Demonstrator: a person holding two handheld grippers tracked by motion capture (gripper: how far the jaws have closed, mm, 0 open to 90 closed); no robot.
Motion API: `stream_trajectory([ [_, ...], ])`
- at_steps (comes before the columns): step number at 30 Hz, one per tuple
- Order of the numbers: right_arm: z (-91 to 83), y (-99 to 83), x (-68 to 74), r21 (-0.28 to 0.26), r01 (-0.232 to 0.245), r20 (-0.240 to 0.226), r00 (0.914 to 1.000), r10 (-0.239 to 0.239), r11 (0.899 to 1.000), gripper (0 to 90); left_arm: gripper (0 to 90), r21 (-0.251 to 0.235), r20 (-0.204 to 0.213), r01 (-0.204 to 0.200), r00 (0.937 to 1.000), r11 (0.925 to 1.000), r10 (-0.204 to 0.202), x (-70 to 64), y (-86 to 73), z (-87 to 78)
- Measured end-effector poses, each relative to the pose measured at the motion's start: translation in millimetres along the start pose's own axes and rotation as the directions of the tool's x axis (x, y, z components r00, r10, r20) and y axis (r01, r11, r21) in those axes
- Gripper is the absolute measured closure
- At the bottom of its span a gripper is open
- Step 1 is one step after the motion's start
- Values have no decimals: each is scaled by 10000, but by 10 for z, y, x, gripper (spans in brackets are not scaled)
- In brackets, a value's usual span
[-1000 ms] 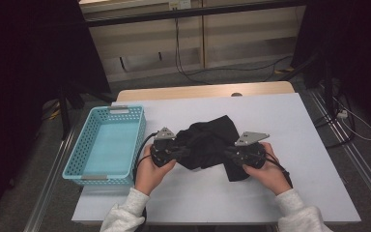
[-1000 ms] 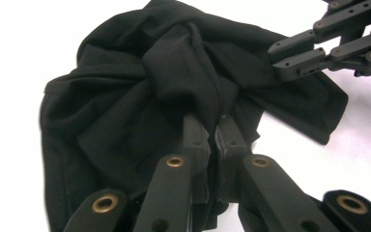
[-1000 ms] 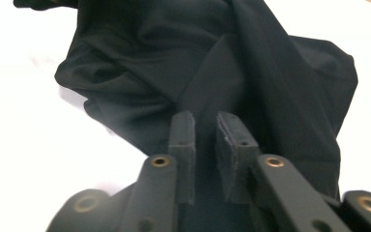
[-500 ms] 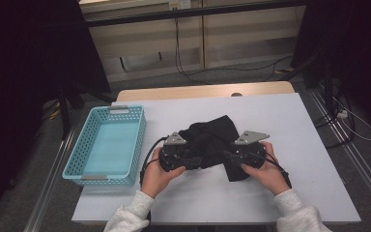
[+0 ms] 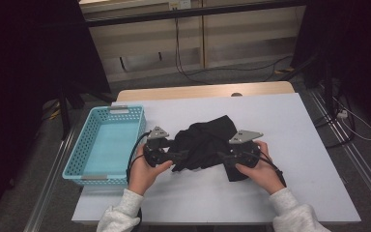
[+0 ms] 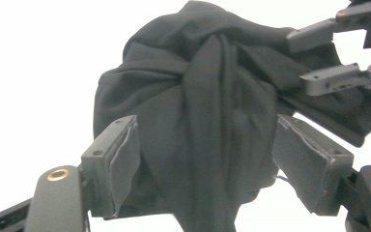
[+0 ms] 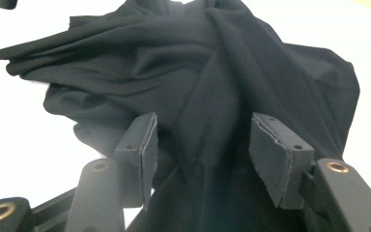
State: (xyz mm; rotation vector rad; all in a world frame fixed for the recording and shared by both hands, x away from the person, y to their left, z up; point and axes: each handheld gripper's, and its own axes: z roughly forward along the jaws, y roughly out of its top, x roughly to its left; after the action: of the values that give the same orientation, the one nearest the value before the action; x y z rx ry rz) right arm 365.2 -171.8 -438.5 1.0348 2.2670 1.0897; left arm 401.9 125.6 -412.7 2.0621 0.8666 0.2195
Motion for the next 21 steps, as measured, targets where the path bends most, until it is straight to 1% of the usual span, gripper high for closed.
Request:
stream_trajectory([
  [3,-13,-6,-16,32,-166,37,9999,166,9999,424,234,249,-249,127,9996,9996,-120,53,-35,43],
  [5,-25,-10,-23,32,-152,44,9999,152,9999,420,224,429,-475,200,9987,9989,-179,100,-52,51],
  [6,-31,-10,-25,22,-160,54,9999,160,9999,416,214,372,-605,278,9978,9989,-255,122,-56,49],
  [8,-40,-10,-25,7,-183,66,9998,183,9998,404,209,269,-680,444,9968,9987,-425,161,-55,45],
  [10,-45,-11,-24,-18,-230,95,9997,230,9997,390,208,275,-840,490,9954,9984,-466,197,-57,53],
  [12,-46,-14,-16,45,-247,57,9997,247,9997,378,195,296,-899,528,9947,9982,-500,232,-72,78],
  [13,-47,-16,-9,74,-238,60,9997,237,9997,372,190,363,-966,489,9943,9981,-452,251,-82,87],
  [14,-47,-17,0,83,-240,51,9997,240,9997,367,187,341,-997,604,9934,9976,-567,258,-92,108],
  [15,-48,-19,7,81,-228,64,9997,228,9997,367,186,409,-1034,631,9929,9972,-586,268,-102,126],
  [17,-50,-21,18,59,-179,32,9998,178,9998,365,187,598,-1108,573,9926,9966,-504,282,-118,156],
  [20,-51,-23,31,35,-178,-23,9998,178,9998,359,202,707,-1297,771,9893,9945,-675,292,-151,184],
  [21,-50,-24,34,28,-162,-77,9998,162,9999,359,207,755,-1415,738,9880,9944,-625,301,-161,192],
])
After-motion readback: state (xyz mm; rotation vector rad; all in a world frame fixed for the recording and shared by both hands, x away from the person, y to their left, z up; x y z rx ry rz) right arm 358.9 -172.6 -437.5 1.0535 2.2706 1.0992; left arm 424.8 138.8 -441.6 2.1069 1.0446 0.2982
